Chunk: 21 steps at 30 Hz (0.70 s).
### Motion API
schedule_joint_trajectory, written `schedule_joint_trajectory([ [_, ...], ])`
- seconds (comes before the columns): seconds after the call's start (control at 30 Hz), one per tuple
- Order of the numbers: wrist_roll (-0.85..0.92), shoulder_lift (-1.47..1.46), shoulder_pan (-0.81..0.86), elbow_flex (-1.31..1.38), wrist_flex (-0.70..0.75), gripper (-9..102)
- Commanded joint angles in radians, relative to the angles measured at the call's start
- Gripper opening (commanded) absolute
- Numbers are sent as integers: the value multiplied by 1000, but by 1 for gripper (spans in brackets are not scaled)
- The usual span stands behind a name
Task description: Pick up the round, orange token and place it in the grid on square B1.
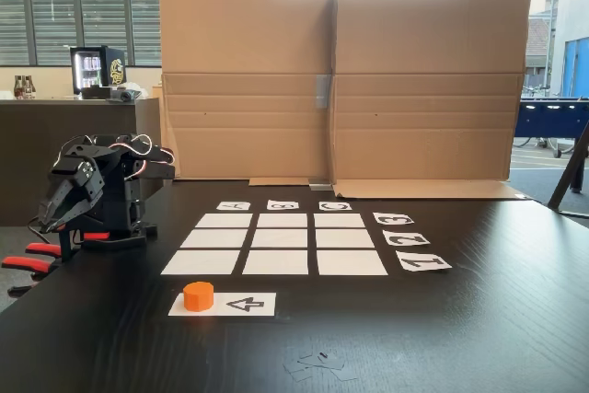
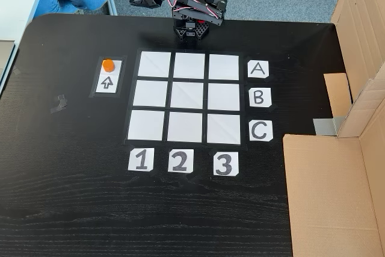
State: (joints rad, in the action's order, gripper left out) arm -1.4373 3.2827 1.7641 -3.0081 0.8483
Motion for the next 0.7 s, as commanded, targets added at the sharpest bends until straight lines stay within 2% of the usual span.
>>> schedule_joint_trajectory([
  [0.0,11,-109,29,121,-6,-1],
  [0.27,34,-423,-66,410,28,1],
  [0.43,34,-641,-112,744,262,2],
  [0.57,34,-787,-150,999,428,8],
  [0.67,34,-881,-172,1147,537,17],
])
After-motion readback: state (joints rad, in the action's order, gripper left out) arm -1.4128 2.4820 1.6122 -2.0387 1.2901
